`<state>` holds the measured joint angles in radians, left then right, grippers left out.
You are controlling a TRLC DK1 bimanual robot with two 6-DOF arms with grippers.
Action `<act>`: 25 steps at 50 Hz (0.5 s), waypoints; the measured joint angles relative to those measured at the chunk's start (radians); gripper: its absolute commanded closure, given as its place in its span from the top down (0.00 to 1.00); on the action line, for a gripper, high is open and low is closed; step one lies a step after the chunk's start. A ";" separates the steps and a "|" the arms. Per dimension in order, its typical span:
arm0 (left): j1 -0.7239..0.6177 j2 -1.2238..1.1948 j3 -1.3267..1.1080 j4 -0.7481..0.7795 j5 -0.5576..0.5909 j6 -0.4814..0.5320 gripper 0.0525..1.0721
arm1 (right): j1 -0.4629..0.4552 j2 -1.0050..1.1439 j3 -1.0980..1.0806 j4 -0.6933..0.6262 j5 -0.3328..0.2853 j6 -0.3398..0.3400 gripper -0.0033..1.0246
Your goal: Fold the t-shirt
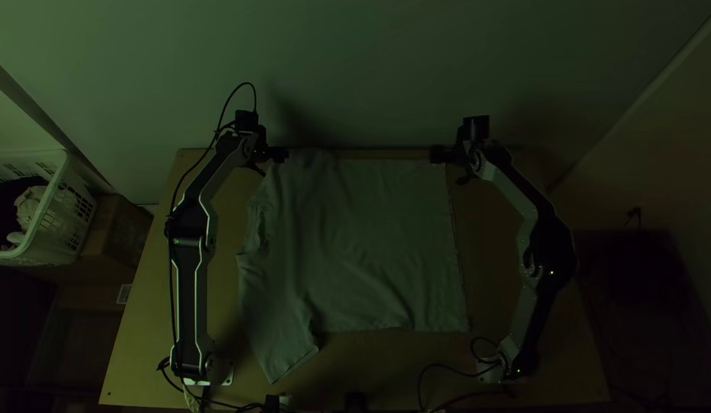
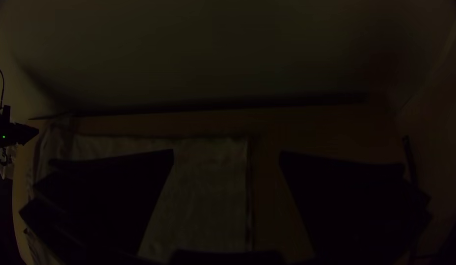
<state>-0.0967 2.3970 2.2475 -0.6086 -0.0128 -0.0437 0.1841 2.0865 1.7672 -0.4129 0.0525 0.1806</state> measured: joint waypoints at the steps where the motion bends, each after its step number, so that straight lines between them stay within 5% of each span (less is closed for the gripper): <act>1: -0.001 0.003 0.001 0.001 0.000 0.003 0.80 | 0.002 0.004 0.002 0.001 0.000 0.003 0.96; 10: -0.002 0.032 0.006 0.015 -0.001 0.018 0.77 | 0.004 0.031 0.017 0.000 0.000 0.007 0.96; 16: -0.004 0.046 0.007 0.036 -0.004 0.027 0.41 | 0.004 0.032 0.022 0.000 0.000 0.010 0.96; 22: -0.008 0.062 0.009 0.048 -0.003 0.050 0.16 | 0.004 0.033 0.027 0.000 0.000 0.010 0.96; 25: -0.011 0.065 0.015 0.050 -0.003 0.062 0.12 | 0.004 0.033 0.027 -0.001 0.000 0.010 0.96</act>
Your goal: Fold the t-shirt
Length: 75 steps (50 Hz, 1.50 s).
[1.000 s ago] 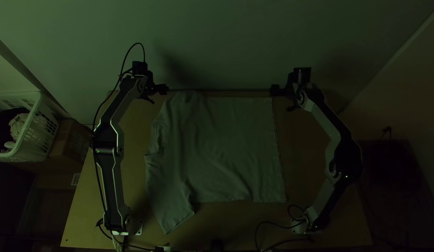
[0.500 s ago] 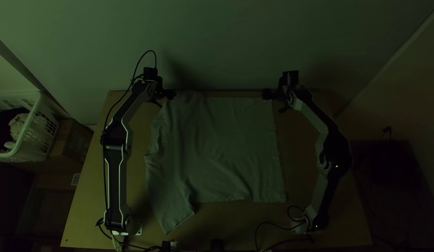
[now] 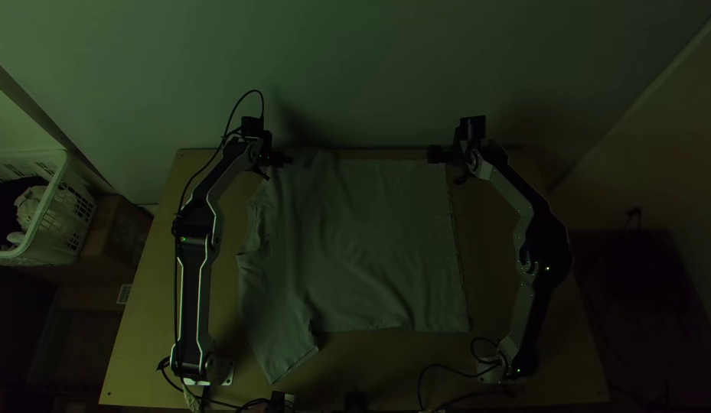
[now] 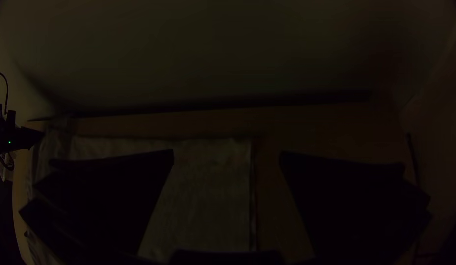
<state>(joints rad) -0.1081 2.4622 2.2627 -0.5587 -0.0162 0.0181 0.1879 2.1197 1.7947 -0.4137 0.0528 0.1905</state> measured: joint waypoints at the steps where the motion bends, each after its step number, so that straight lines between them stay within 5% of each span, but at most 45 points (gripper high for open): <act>1: -0.002 0.000 0.002 0.000 0.000 0.002 0.12 | 0.000 0.000 0.000 -0.001 0.000 0.000 0.96; 5: -0.005 0.002 0.004 0.000 0.000 0.006 0.02 | 0.000 0.008 0.009 -0.026 0.000 0.000 0.96; 44: 0.007 0.001 0.006 -0.024 0.005 0.009 0.02 | -0.014 0.335 0.440 -0.269 0.000 0.096 0.93; 57: 0.015 0.000 0.006 -0.031 0.005 0.008 0.02 | -0.014 0.376 0.470 -0.273 0.000 0.111 0.84; 71: 0.015 -0.002 0.006 -0.032 0.005 0.005 0.02 | -0.013 0.393 0.471 -0.276 0.003 0.113 0.02; 75: 0.015 -0.002 0.006 -0.038 0.004 0.004 0.02 | -0.013 0.393 0.471 -0.275 0.003 0.113 0.03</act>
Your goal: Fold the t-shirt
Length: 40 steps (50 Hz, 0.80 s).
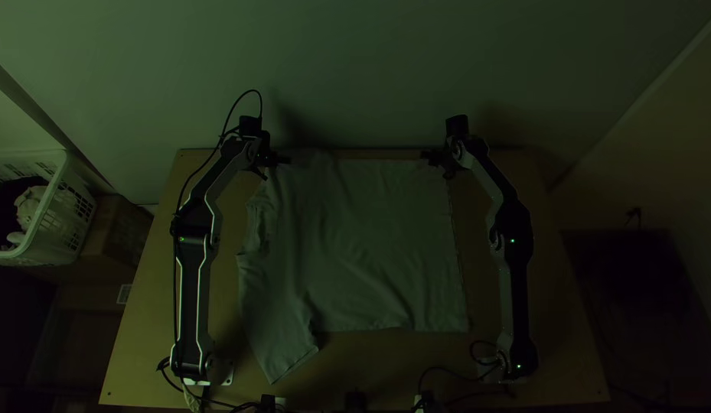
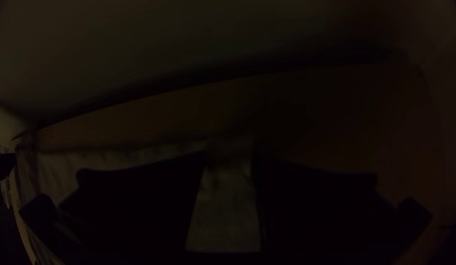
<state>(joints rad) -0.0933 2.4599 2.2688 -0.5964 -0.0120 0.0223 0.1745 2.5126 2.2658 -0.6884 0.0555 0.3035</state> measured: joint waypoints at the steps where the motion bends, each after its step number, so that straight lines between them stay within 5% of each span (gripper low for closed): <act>1: 0.000 0.000 0.000 0.000 0.000 0.000 0.02 | -0.001 0.000 0.000 0.000 0.000 0.000 0.03; 40: 0.043 -0.135 -0.029 -0.039 0.019 -0.034 0.02 | 0.000 -0.014 0.000 0.024 0.009 -0.044 0.03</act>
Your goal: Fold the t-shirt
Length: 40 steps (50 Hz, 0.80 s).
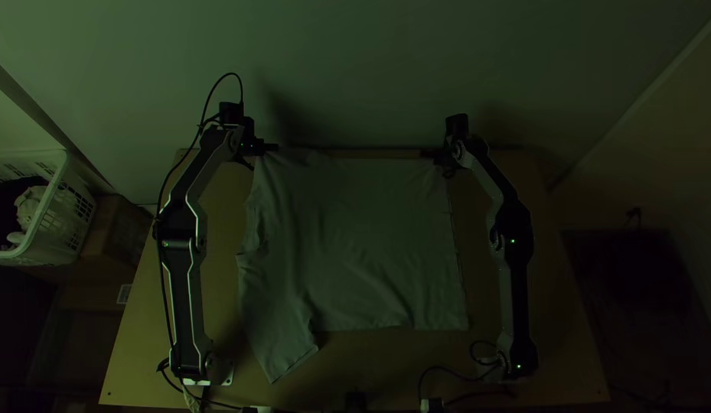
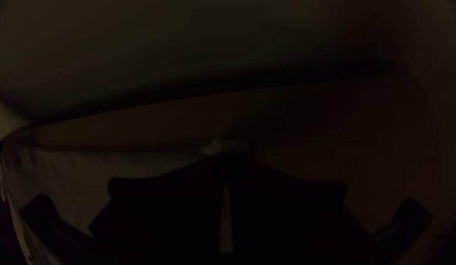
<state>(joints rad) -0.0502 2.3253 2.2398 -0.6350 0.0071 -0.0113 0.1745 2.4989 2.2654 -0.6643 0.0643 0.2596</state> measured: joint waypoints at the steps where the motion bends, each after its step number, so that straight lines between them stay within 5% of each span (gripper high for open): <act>1: 0.000 -0.003 -0.003 0.000 0.000 0.000 0.02 | 0.000 -0.003 0.000 -0.002 0.000 -0.002 0.03; 40: 0.001 -0.231 -0.380 0.108 0.019 -0.015 0.02 | 0.009 -0.193 -0.160 -0.079 0.019 -0.063 0.03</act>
<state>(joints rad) -0.0494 2.0941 1.8595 -0.5274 0.0257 -0.0261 0.1833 2.3054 2.1056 -0.7433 0.0830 0.1967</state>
